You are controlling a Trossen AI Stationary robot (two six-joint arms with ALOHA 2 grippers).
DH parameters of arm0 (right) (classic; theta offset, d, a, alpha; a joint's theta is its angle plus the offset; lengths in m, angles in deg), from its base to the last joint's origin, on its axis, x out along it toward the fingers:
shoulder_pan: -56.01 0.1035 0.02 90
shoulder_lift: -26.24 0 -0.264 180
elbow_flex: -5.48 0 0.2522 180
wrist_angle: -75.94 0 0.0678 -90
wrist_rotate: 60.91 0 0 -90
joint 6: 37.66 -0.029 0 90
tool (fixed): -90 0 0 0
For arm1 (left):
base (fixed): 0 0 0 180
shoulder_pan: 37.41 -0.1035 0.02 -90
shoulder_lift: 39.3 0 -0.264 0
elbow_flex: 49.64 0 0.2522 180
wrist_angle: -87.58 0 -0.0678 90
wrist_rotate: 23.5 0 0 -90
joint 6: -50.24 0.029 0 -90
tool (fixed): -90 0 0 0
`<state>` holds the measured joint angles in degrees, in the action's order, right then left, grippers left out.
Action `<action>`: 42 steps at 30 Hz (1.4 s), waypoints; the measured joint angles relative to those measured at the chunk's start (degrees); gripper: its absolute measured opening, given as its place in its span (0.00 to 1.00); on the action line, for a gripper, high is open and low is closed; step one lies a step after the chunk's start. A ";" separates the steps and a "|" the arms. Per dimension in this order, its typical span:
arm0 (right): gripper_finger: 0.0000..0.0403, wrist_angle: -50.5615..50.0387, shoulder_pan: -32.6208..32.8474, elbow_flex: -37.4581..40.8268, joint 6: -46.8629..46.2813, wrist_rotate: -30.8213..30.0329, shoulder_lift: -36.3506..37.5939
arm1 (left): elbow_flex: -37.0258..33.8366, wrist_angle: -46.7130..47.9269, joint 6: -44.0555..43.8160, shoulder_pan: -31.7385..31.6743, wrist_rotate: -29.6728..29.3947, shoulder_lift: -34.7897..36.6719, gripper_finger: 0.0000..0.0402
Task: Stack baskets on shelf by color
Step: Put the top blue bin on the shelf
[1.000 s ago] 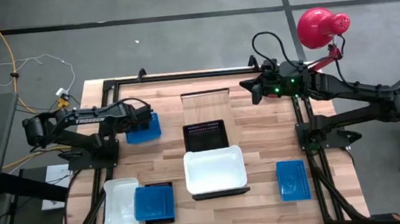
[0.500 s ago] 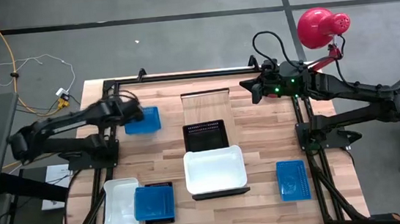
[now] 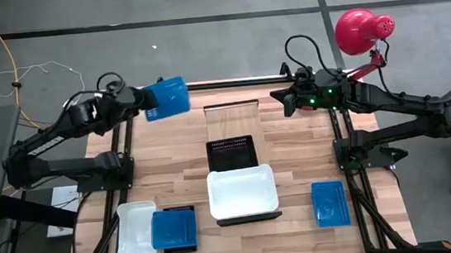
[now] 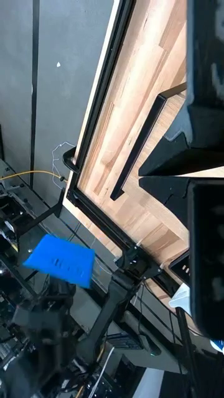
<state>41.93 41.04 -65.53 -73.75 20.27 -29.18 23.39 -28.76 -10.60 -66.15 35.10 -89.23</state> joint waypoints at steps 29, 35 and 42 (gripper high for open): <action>0.00 -0.24 0.00 0.00 0.55 0.27 0.00 | 0.34 -25.56 -18.49 17.86 -3.55 -28.52 0.00; 0.00 -0.24 0.00 0.00 0.55 0.42 0.00 | 0.34 -25.81 -20.02 18.44 -3.56 -30.15 0.00; 0.00 -0.24 0.00 0.00 0.55 0.42 0.00 | 0.34 -25.97 -19.56 18.38 -3.80 -30.15 0.00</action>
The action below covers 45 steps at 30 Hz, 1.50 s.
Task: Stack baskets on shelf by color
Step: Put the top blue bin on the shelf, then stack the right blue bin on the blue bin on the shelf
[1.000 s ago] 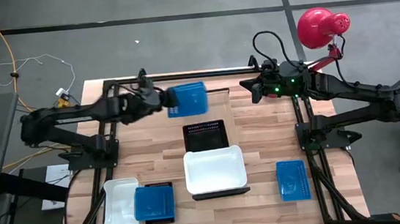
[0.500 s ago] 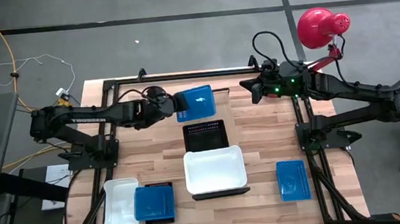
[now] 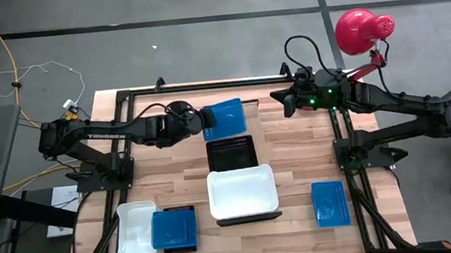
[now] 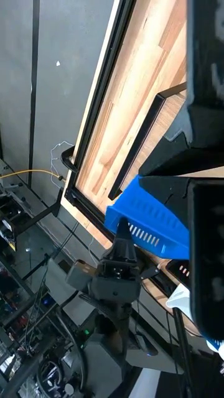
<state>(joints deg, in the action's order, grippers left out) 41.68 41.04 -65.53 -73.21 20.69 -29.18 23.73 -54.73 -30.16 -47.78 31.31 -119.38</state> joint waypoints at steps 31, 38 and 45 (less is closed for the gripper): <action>0.00 0.19 0.00 0.00 -0.44 0.00 0.00 | 0.00 -1.20 16.83 -5.64 1.48 9.36 0.46; 0.00 4.78 0.02 0.00 -0.02 0.89 0.00 | -0.01 -1.49 44.83 -7.44 8.31 22.28 0.46; 0.00 11.99 0.02 -0.02 4.81 6.25 0.00 | 0.00 -7.21 61.11 -2.80 25.27 35.40 0.42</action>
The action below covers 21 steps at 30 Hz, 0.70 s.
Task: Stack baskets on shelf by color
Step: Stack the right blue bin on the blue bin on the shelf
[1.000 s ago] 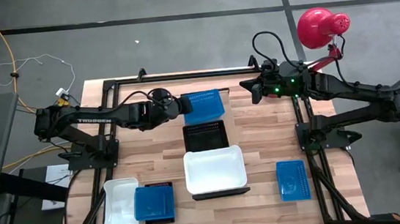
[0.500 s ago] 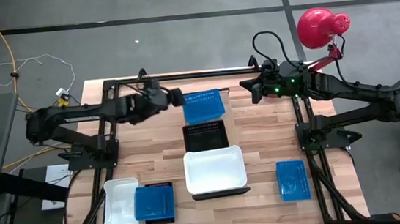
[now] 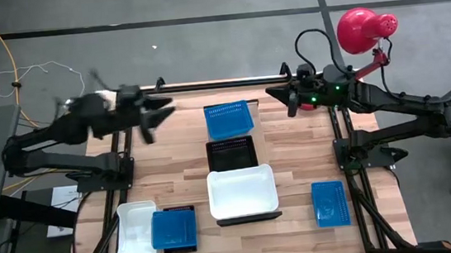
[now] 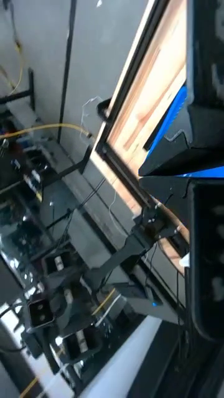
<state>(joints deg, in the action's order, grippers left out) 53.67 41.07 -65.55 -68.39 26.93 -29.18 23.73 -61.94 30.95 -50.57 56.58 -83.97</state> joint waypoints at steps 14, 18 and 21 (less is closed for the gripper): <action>0.00 1.34 0.00 0.00 2.18 3.20 0.00 | -3.65 -2.64 4.54 5.59 -1.63 10.98 0.31; 0.00 4.38 0.25 -1.14 1.78 11.04 -0.03 | -3.65 -2.81 3.98 5.62 -1.63 10.91 0.30; 0.00 -1.33 3.38 -5.60 1.27 13.89 -0.89 | -3.65 -3.84 3.87 5.62 -1.37 10.89 0.30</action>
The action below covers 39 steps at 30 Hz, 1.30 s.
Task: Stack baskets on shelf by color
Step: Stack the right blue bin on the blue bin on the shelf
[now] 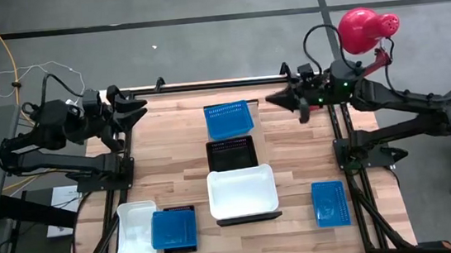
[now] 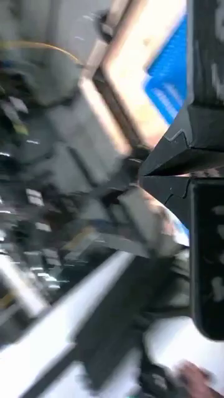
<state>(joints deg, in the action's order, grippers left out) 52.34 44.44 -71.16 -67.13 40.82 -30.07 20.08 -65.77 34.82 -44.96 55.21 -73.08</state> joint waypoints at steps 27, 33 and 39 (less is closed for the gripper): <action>0.54 -66.07 43.54 -3.35 -23.76 -2.07 -13.88 | 0.00 -0.26 2.58 0.00 0.46 -0.07 0.31; 0.55 -55.76 45.78 9.03 -24.52 -4.00 -11.80 | 0.00 -0.24 2.58 0.00 0.42 -0.07 0.31; 0.55 -52.45 46.50 16.69 -23.17 -6.97 -11.87 | 0.00 -0.24 2.58 -0.02 0.42 -0.07 0.31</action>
<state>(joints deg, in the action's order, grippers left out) -0.11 90.94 -54.46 -90.30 33.84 -41.94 20.08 -66.01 37.40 -44.98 55.63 -73.15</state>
